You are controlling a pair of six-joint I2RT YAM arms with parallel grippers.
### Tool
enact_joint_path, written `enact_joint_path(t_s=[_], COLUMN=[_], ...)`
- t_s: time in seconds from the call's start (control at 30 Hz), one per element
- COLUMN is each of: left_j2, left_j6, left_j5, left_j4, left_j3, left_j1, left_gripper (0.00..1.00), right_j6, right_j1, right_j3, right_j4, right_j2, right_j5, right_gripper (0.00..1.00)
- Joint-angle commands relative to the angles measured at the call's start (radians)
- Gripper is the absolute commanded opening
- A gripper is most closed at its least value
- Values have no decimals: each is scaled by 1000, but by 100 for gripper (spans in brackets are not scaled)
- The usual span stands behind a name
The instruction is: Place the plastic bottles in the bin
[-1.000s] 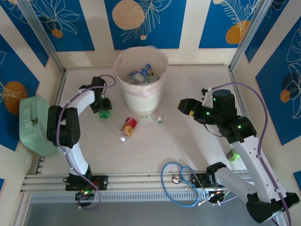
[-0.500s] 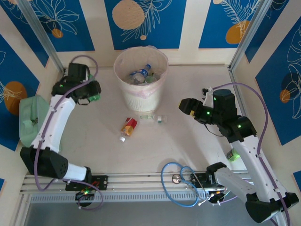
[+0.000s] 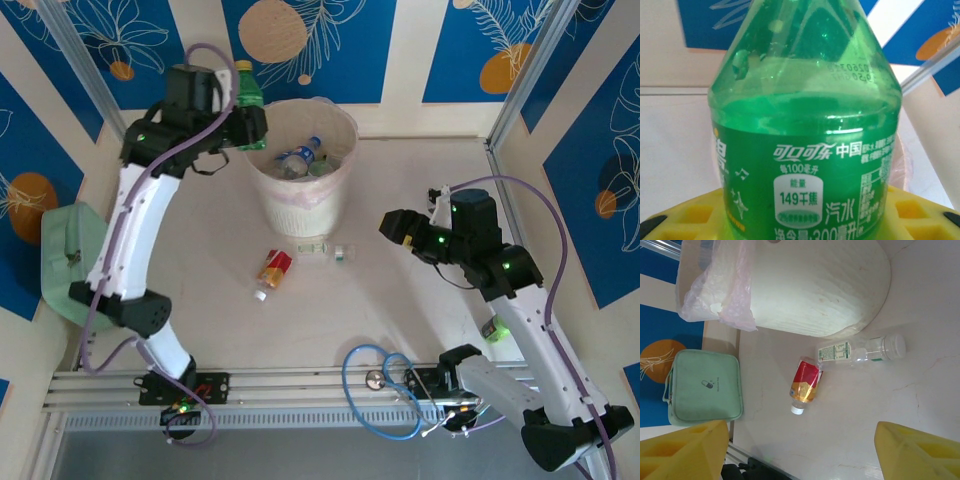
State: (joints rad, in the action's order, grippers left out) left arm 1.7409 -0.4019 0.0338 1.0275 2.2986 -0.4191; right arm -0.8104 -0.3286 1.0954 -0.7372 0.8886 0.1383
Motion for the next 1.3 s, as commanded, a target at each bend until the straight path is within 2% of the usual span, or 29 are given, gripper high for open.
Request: enact_joint_path(t_s=[0.0,0.2,0.33,0.43,0.6,0.77,0.93,1.1,1.27], left_j2=[73,135,141,142,129,106,59,-149,-427], left_j6=[-1,-29,-30,-30,-28,-29,-22,-5,-11], left_j5=[61,83,54,57,61,61,48,-14,-80], left_j4=[23,5,13,14,1,-5,11,-71,-148], left_j3=[41,56,57,56,54,55,39,-194,-592], left_j1=[-19,-24,-24,-26,-30,-33,-38,-44,-44], left_gripper=[42,42,43,56,70,75,75,75,76], right_j6=[20,31,33,30,30,30,30,27,24], right_j1=[2,3,5,5,5,5,5,3,3], right_j3=[-20,-22,-28,-33,-34,-32,-29,-38,-43], right_j4=[-34,-63,-62,-54,-54,-57,-55,-49,-34], right_j2=[-30,-55,-57,-56,-57,-62,-60,-62,-56], right_j5=[7,-8,-8,-4,-3,-6,-5,-2,8], right_gripper=[77,77,77,77,78,78,79,80,80])
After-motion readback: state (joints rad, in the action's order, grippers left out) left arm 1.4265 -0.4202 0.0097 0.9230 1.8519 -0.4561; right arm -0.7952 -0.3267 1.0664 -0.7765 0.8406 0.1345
